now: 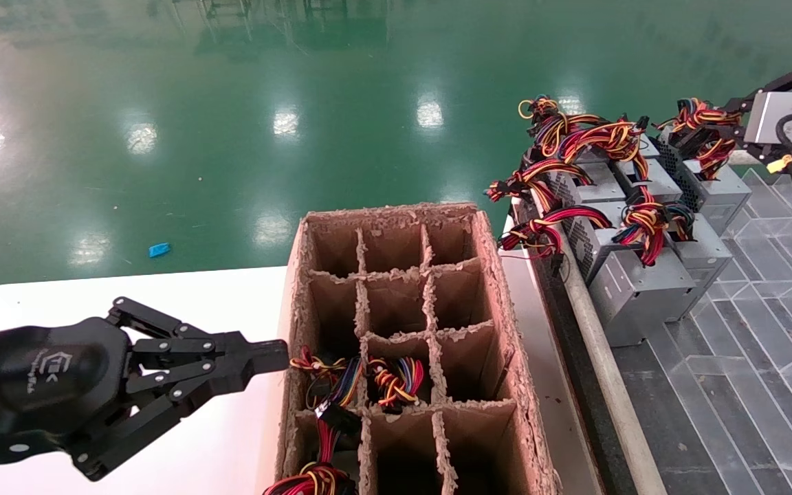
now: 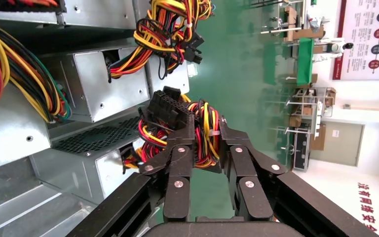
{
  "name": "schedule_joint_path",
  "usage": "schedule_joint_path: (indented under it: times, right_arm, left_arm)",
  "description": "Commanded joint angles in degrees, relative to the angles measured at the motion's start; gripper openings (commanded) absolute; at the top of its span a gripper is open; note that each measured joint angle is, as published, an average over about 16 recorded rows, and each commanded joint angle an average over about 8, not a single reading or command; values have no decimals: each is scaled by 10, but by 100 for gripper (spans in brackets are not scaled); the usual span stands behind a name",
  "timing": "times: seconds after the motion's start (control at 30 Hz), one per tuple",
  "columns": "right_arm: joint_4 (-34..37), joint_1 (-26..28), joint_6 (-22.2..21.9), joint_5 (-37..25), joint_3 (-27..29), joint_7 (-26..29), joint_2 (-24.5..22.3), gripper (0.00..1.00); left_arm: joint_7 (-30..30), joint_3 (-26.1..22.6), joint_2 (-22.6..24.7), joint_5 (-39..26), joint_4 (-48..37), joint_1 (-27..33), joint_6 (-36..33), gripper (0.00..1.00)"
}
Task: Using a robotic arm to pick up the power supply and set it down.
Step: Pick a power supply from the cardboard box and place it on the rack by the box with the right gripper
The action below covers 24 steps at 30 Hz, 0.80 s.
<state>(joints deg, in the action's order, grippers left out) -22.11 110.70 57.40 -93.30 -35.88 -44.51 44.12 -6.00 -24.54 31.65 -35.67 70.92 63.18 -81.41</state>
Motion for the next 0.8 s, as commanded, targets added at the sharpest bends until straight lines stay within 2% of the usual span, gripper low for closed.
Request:
schedule_joint_path:
  times: [0.03,0.33,0.43,0.67,0.8]
  right_arm:
    - [0,1,1,0,0,1,0,100]
    - [-20,0,23,24,12,16,-9,100]
    - [-13,-2,59,61,30,37,-15,100]
    - [40,11,173,162,80,81,-28,100]
    - [59,15,207,188,92,94,-30,100]
  left_arm:
    - [0,0,0,0,0,0,0,0]
    - [0,0,0,0,0,0,0,0]
    - [0,0,0,0,0,0,0,0]
    - [0,0,0,0,0,0,0,0]
    - [0,0,0,0,0,0,0,0]
